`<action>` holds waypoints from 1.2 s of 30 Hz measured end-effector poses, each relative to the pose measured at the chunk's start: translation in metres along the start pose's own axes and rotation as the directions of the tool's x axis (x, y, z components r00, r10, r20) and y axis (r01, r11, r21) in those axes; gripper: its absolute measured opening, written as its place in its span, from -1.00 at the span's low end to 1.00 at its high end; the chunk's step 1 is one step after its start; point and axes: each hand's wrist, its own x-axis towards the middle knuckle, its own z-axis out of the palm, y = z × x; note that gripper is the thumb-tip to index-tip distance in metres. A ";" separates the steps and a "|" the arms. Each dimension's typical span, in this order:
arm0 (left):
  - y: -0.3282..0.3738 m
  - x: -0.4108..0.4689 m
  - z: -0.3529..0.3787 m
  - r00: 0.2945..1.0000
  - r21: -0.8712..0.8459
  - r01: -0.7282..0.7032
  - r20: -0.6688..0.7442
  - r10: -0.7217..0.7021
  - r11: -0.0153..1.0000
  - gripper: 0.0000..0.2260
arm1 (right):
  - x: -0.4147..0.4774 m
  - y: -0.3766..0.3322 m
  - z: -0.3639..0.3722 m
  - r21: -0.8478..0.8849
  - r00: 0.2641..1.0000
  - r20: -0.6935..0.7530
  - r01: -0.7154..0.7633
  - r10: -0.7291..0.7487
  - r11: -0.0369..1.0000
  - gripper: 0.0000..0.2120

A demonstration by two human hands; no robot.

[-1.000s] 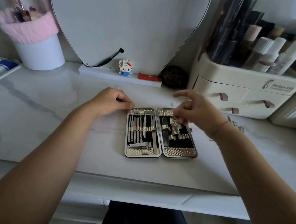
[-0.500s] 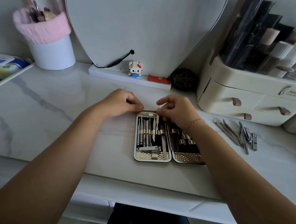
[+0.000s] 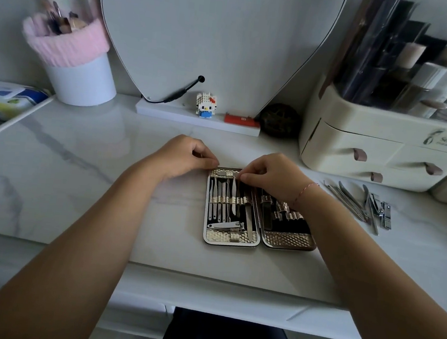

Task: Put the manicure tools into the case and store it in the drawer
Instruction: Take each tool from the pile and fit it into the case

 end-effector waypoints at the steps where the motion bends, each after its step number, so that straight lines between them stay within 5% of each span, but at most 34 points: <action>1: 0.001 0.000 0.000 1.000 0.000 0.001 0.001 -0.001 1.000 -0.95 | -0.001 0.000 -0.001 -0.010 1.000 0.014 0.005 -0.005 1.000 -0.84; 11: 0.000 0.000 0.000 1.000 0.001 0.003 0.000 -0.003 1.000 -0.97 | -0.013 0.002 -0.006 0.049 0.999 0.014 0.031 -0.032 0.998 -0.80; 15: -0.003 0.002 0.001 1.000 0.007 -0.005 -0.004 0.005 1.000 -0.97 | -0.031 0.024 -0.023 0.040 0.978 -0.209 0.026 -0.017 0.999 -0.84; 20: -0.007 0.004 0.002 1.000 -0.012 -0.016 -0.015 0.016 1.000 -0.96 | -0.058 0.086 -0.056 -0.105 0.884 -0.431 -0.249 0.182 0.963 -0.92; 27: -0.008 0.003 0.002 1.000 -0.016 -0.019 -0.025 0.018 1.000 -0.97 | -0.067 0.102 -0.059 -0.226 0.875 -0.412 -0.369 0.255 0.901 -0.96; 36: -0.009 0.003 0.001 1.000 -0.030 -0.007 -0.023 0.006 1.000 -0.96 | -0.060 0.083 -0.067 -0.443 0.928 -0.215 -0.369 0.303 0.817 -0.65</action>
